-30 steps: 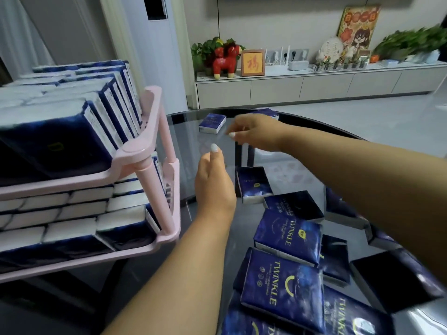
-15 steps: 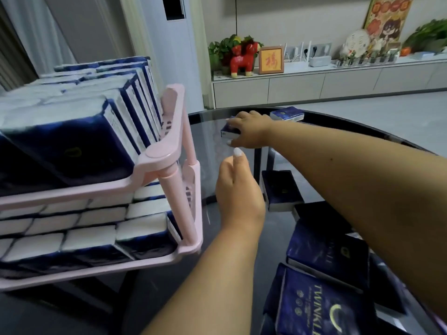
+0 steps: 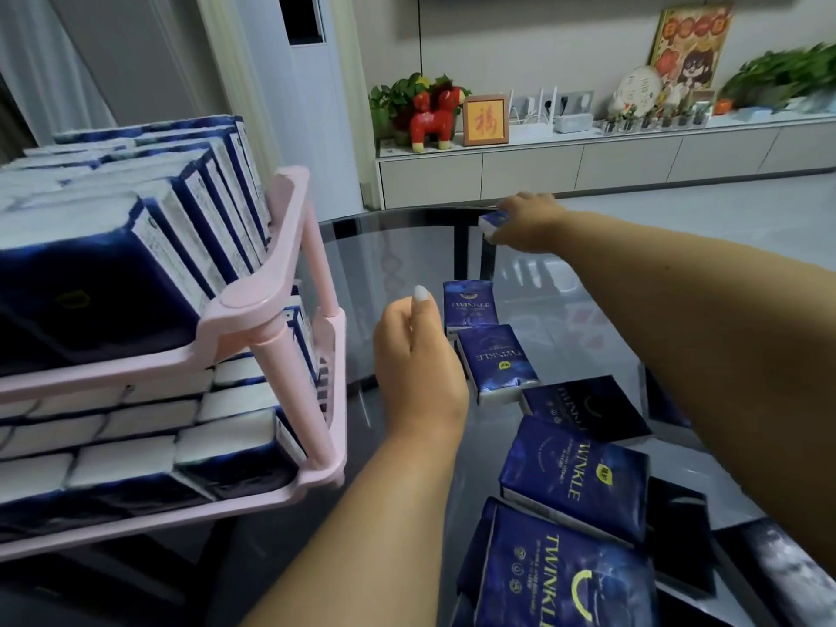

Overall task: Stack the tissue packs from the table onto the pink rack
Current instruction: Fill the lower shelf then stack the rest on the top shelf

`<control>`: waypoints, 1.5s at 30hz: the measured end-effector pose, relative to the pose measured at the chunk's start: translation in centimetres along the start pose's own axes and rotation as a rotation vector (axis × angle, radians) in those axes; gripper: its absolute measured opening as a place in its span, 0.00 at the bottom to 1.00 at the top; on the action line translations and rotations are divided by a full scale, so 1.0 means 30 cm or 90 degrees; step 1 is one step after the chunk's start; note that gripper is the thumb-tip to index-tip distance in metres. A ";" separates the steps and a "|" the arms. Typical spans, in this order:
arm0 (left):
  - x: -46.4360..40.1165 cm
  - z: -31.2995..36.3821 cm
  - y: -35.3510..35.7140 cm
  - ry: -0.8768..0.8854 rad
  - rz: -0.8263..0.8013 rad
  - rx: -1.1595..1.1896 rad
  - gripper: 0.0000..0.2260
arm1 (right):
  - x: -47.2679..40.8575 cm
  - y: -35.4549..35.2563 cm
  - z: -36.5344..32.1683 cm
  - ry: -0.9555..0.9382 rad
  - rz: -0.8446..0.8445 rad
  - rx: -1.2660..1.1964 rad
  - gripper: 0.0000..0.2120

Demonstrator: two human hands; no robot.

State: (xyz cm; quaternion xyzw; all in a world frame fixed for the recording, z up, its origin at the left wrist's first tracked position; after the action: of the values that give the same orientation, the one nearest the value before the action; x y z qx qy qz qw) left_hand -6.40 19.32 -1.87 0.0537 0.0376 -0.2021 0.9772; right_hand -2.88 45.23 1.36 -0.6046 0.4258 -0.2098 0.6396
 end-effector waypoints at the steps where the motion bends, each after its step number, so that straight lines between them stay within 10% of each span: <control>1: 0.002 0.003 0.004 0.000 -0.018 0.000 0.12 | -0.009 0.037 0.023 0.001 -0.050 0.049 0.27; 8: 0.011 -0.001 0.023 0.010 -0.076 -0.046 0.12 | 0.030 -0.075 0.069 -0.025 0.196 0.027 0.23; 13: 0.009 -0.007 0.043 0.068 -0.156 -0.118 0.18 | 0.080 0.020 0.077 -0.014 -0.090 -0.034 0.31; 21: 0.040 0.013 0.042 0.076 -0.200 -0.208 0.17 | 0.171 -0.100 0.039 -0.035 0.039 -0.047 0.29; 27: 0.029 -0.005 0.043 0.051 -0.198 -0.199 0.17 | 0.313 -0.013 -0.054 -0.023 -0.210 -0.148 0.29; 45: 0.085 -0.030 0.000 0.104 -0.371 -0.408 0.11 | 0.642 -0.258 -0.020 0.167 -0.011 -0.436 0.14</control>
State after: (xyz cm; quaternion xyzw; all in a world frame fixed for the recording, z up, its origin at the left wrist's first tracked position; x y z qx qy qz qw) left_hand -4.12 18.44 -3.01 -0.2490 0.1890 -0.4424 0.8406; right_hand 9.11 28.38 3.19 -0.7551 0.5447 -0.1361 0.3386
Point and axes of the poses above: each hand's wrist, its own x-axis away from the middle knuckle, its own y-axis out of the palm, z = x × y, the point moved 5 cm from there along -x, towards the middle knuckle, and after that the axes turned 14 degrees about z, right-handed, at the moved point
